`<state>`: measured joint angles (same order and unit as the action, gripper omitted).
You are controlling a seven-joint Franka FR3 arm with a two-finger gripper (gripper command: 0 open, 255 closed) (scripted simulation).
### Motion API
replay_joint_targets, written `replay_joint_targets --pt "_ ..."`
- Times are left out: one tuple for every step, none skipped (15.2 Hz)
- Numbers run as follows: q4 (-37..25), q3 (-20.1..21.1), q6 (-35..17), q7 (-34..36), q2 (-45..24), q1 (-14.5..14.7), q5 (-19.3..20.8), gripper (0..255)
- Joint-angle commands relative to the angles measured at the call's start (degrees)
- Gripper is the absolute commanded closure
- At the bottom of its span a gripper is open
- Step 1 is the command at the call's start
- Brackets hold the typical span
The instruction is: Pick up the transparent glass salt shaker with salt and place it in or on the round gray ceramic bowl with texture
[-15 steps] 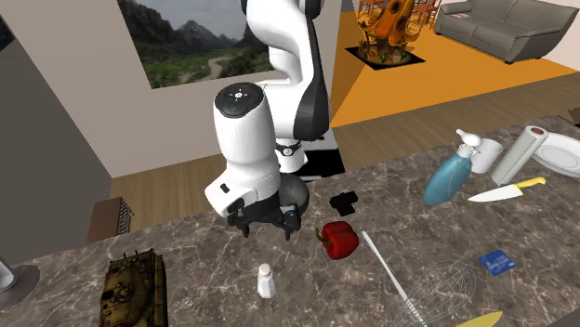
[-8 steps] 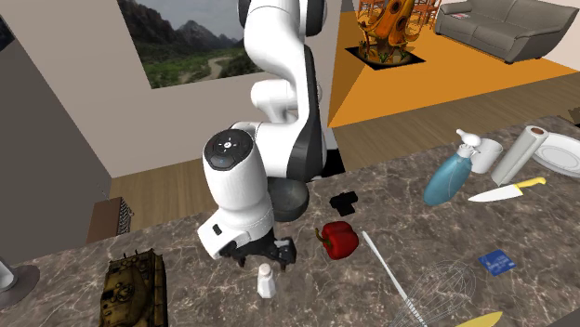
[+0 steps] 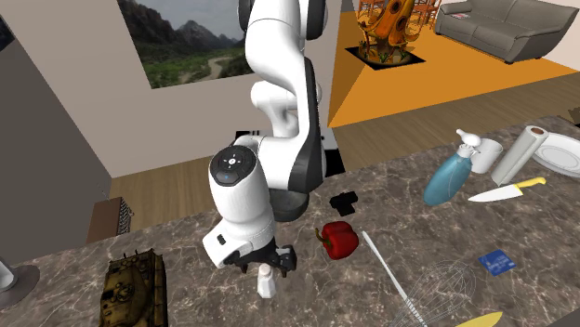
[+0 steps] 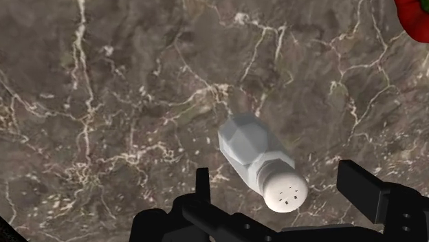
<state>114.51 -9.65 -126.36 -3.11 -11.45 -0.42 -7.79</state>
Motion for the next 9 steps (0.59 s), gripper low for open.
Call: replay_joint_targets --pt "-0.02 0.01 -0.07 0.0 -0.07 0.01 -0.02 0" --pt "-0.02 0.01 -0.07 0.0 -0.07 0.01 -0.02 0" --pt "-0.02 0.01 -0.07 0.0 -0.07 0.01 -0.02 0" --pt "-0.01 0.01 -0.06 0.0 -0.06 0.01 -0.02 0" --pt "-0.01 0.01 -0.06 0.0 -0.06 0.01 -0.02 255" --pt "-0.01 0.01 -0.06 0.0 -0.06 0.01 -0.02 255" --pt "-0.01 0.01 -0.06 0.0 -0.06 0.01 -0.02 255" --pt "-0.01 0.01 -0.06 0.0 -0.06 0.01 -0.02 255" --pt "-0.01 0.01 -0.07 -0.01 -0.07 0.0 -0.02 255"
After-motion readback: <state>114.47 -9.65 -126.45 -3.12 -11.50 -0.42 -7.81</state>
